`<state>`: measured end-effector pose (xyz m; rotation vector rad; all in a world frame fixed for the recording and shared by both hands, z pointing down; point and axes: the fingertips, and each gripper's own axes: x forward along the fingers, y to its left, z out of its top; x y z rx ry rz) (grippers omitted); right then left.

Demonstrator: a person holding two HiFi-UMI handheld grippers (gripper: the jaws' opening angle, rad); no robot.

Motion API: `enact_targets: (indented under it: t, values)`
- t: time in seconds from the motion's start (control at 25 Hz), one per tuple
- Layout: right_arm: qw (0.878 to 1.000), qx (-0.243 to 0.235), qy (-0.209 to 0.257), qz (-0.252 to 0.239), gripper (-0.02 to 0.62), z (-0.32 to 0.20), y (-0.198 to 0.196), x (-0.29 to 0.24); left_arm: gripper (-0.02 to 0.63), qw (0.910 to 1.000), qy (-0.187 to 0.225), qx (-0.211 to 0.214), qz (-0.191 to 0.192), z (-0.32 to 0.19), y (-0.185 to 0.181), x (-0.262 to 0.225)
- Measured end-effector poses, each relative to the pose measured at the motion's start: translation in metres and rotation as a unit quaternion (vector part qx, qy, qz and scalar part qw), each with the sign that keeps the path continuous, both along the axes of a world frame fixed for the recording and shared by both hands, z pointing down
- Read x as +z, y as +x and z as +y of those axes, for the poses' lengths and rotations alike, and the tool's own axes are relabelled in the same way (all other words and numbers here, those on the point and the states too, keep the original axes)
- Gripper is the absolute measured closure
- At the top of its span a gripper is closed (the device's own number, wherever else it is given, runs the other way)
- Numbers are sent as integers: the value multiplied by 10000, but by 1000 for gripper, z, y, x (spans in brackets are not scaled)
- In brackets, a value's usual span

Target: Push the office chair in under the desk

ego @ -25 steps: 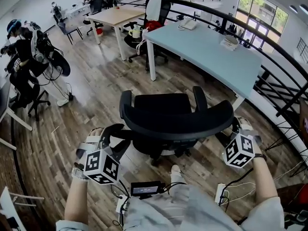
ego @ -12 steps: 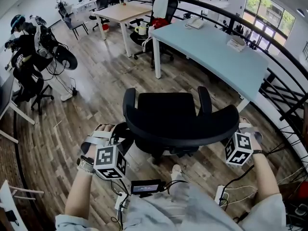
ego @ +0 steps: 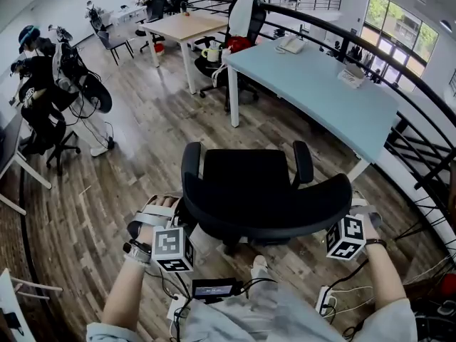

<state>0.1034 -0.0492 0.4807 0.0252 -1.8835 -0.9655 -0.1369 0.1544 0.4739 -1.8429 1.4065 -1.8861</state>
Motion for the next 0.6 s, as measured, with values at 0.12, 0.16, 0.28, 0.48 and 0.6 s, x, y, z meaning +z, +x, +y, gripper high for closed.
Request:
enact_targets:
  t: [0.12, 0.16, 0.28, 0.48, 0.6]
  values:
    - [9997, 28, 149, -184, 410, -5, -1, 0, 411, 9995, 293, -3, -133, -7, -4, -7]
    - [9996, 26, 163, -209, 411, -6, -2, -2, 413, 9992, 381, 11, -155, -9, -5, -10]
    - [9996, 10, 173, -213, 414, -7, -5, -7, 443, 9986, 511, 13, -117, -13, -6, -14]
    - [9996, 20, 161, -241, 414, -8, -3, -7, 443, 9985, 532, 16, -136, -16, -4, -13]
    - [9996, -7, 186, -224, 416, -10, -3, -4, 445, 9985, 531, 6, -162, -17, -5, -13]
